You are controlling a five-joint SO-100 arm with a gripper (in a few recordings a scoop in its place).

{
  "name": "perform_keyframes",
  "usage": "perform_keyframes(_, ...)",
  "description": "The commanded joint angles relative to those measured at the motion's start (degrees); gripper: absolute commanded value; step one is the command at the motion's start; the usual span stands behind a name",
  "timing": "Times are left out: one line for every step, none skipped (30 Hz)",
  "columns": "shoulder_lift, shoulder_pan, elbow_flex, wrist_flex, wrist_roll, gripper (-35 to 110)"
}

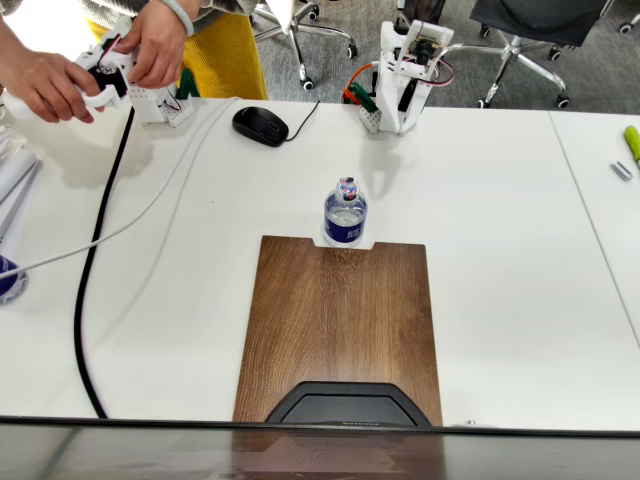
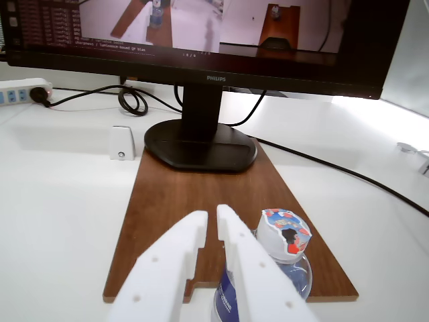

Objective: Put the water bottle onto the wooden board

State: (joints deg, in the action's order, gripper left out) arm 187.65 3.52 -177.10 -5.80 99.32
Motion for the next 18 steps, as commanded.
perform_keyframes(1.3,0.6,-0.8,-0.4,0.6,1)
perform_keyframes(1.3,0.6,-0.8,-0.4,0.6,1)
perform_keyframes(1.3,0.6,-0.8,-0.4,0.6,1)
perform_keyframes(1.3,0.6,-0.8,-0.4,0.6,1)
perform_keyframes(1.3,0.6,-0.8,-0.4,0.6,1)
perform_keyframes(1.3,0.6,-0.8,-0.4,0.6,1)
perform_keyframes(1.3,0.6,-0.8,-0.4,0.6,1)
perform_keyframes(1.3,0.6,-0.8,-0.4,0.6,1)
perform_keyframes(1.3,0.6,-0.8,-0.4,0.6,1)
perform_keyframes(1.3,0.6,-0.8,-0.4,0.6,1)
perform_keyframes(1.3,0.6,-0.8,-0.4,0.6,1)
perform_keyframes(1.3,0.6,-0.8,-0.4,0.6,1)
perform_keyframes(1.3,0.6,-0.8,-0.4,0.6,1)
perform_keyframes(1.3,0.6,-0.8,-0.4,0.6,1)
perform_keyframes(1.3,0.6,-0.8,-0.4,0.6,1)
perform_keyframes(1.3,0.6,-0.8,-0.2,0.6,1)
perform_keyframes(1.3,0.6,-0.8,0.1,0.6,1)
perform_keyframes(1.3,0.6,-0.8,0.5,0.6,1)
